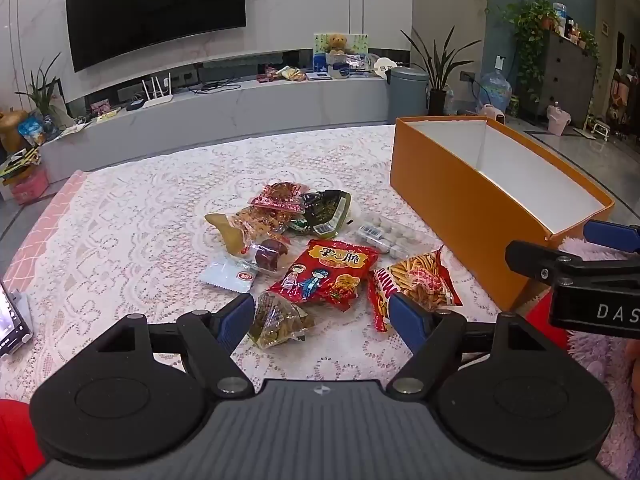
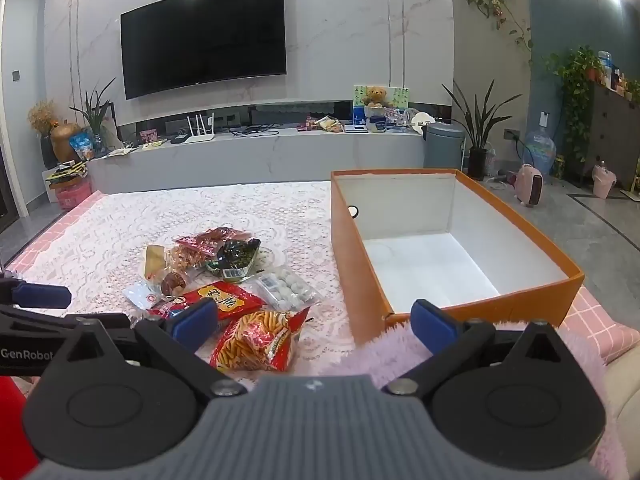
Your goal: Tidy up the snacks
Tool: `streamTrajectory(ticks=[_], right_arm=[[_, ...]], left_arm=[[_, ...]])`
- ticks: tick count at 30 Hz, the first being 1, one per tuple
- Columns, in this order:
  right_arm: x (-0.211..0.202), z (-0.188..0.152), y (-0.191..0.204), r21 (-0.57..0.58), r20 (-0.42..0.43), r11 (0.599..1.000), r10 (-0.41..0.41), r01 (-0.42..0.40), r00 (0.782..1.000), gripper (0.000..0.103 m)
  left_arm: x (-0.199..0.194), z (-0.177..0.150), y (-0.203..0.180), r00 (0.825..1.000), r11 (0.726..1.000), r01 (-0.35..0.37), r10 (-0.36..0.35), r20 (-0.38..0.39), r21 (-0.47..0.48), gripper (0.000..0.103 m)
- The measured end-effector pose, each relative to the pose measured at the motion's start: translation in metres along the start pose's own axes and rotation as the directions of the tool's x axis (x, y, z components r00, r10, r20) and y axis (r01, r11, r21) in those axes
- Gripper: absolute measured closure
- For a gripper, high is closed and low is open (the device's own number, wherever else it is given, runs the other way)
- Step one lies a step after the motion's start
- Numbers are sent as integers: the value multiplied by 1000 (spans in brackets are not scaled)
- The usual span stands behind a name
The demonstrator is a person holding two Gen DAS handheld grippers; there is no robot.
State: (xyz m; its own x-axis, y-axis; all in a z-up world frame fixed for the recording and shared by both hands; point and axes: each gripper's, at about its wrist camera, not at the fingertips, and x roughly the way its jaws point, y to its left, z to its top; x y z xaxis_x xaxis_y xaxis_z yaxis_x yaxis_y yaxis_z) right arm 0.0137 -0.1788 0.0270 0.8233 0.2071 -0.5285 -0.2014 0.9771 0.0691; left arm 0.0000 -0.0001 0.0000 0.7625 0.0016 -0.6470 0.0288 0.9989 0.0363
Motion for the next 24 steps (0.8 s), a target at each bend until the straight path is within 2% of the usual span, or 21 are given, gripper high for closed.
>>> streamTrajectory(ticks=[24], right_arm=[[5, -1, -1, 10, -7, 1000, 7, -7, 1000, 3]], left_arm=[[2, -3, 0, 1000, 1000, 5, -5, -10, -9, 13]])
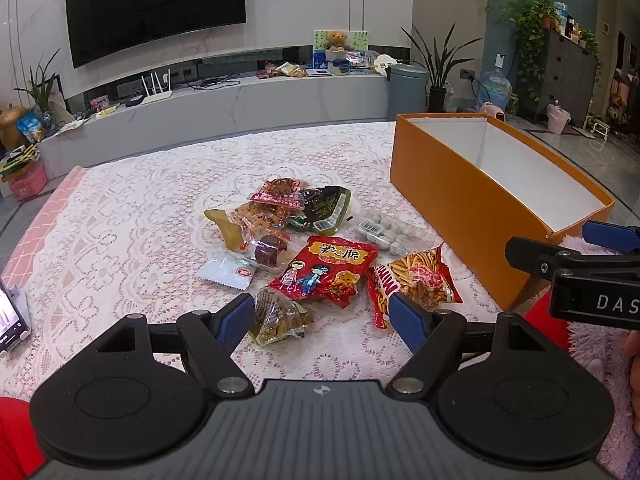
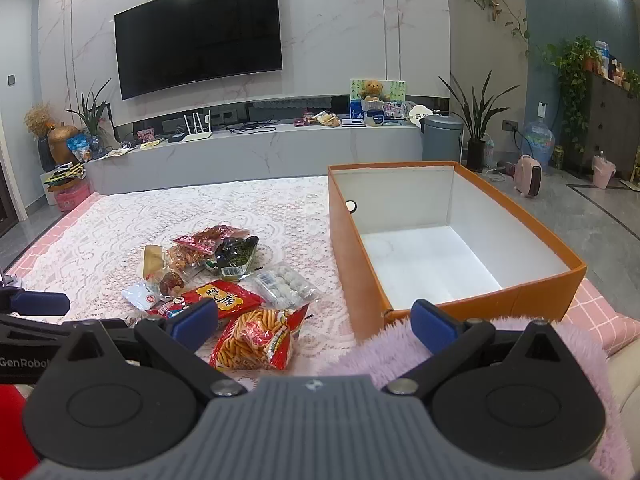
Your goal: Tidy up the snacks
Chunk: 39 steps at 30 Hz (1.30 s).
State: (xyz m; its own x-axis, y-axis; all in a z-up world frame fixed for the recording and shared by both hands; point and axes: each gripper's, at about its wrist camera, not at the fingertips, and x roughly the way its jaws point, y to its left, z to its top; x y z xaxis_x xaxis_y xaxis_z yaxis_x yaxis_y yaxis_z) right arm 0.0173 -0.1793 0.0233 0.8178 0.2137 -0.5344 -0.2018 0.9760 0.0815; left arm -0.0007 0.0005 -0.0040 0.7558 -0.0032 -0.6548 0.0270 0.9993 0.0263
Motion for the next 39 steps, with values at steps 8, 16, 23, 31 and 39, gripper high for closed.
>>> streamTrajectory(ticks=[8, 16, 23, 31, 39], right_arm=[[1, 0, 0, 4, -3, 1000, 0, 0, 1000, 3], [1, 1, 0, 6, -5, 1000, 0, 0, 1000, 3], [8, -3, 1, 6, -10, 1000, -4, 4, 1000, 3], [10, -4, 1, 6, -13, 1000, -6, 6, 1000, 3], [10, -4, 1, 6, -14, 1000, -6, 6, 1000, 3]], left_arm=[[2, -1, 1, 1000, 1000, 2, -2, -1, -1, 13], [3, -5, 2, 1000, 1000, 2, -2, -8, -9, 13], [1, -4, 3, 1000, 1000, 3, -3, -10, -13, 13], [0, -4, 5, 1000, 1000, 4, -5, -14, -21, 14], [-1, -4, 5, 1000, 1000, 6, -7, -16, -24, 13]])
